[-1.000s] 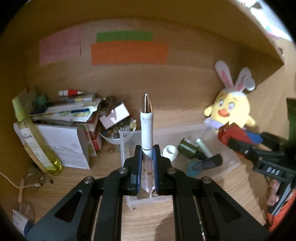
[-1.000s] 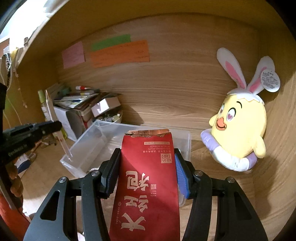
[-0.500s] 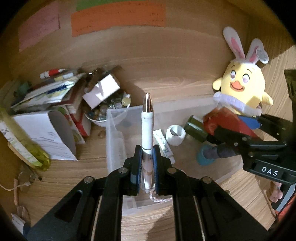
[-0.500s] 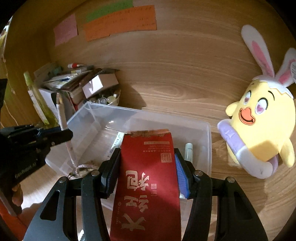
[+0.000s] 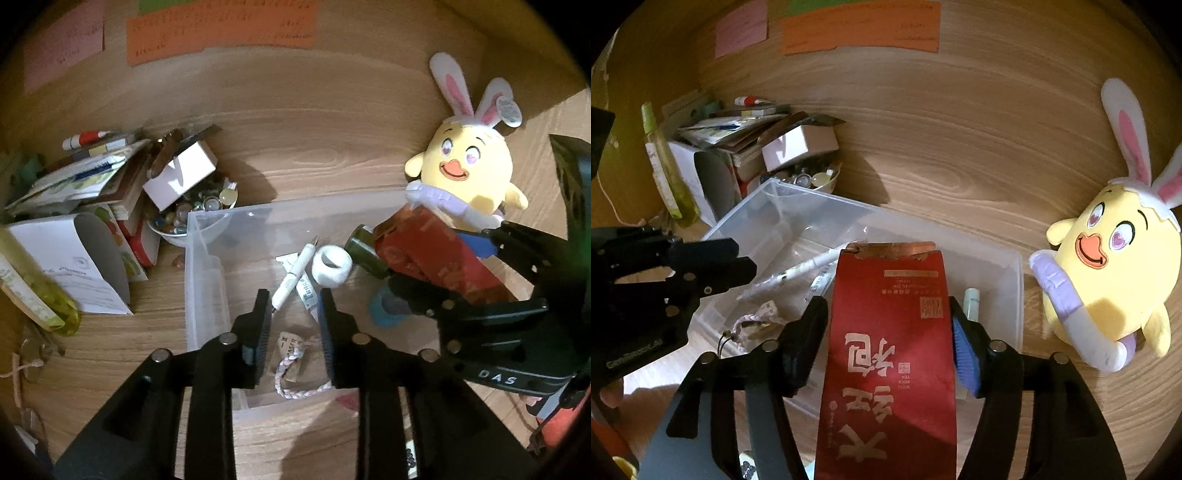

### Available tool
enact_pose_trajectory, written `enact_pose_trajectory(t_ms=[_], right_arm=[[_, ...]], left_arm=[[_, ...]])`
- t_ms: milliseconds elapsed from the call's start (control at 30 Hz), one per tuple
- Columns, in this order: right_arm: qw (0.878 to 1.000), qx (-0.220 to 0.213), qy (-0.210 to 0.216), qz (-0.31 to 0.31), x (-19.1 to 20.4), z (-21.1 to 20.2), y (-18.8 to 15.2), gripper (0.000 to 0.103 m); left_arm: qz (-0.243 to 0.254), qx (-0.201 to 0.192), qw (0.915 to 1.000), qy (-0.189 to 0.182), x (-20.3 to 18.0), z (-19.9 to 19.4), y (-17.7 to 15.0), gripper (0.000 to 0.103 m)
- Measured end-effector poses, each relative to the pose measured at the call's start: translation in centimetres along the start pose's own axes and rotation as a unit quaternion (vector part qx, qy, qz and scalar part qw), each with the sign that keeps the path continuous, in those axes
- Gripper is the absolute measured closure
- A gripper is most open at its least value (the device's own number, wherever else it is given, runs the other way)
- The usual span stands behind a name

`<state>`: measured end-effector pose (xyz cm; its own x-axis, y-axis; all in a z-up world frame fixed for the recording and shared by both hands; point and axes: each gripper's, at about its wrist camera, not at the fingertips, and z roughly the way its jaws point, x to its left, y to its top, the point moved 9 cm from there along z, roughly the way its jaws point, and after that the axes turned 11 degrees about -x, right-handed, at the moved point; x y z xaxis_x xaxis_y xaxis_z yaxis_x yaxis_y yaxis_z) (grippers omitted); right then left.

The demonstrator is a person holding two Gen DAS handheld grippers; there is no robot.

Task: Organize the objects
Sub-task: 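Lower the white pen and red packet into the clear box and open both tools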

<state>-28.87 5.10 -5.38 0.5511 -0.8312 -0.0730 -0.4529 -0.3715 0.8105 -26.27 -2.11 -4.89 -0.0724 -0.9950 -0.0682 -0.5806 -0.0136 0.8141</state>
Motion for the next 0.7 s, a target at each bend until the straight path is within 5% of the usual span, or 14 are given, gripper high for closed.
enact_pose_trajectory(t_ms=[700], right_arm=[[1.000,-0.017,-0.001,0.005,-1.1,-2.0,1.6,0.035]], left_arm=[[0.018,-0.031,0.9993,-0.006,-0.6,-5.9,-1.8,0.061]])
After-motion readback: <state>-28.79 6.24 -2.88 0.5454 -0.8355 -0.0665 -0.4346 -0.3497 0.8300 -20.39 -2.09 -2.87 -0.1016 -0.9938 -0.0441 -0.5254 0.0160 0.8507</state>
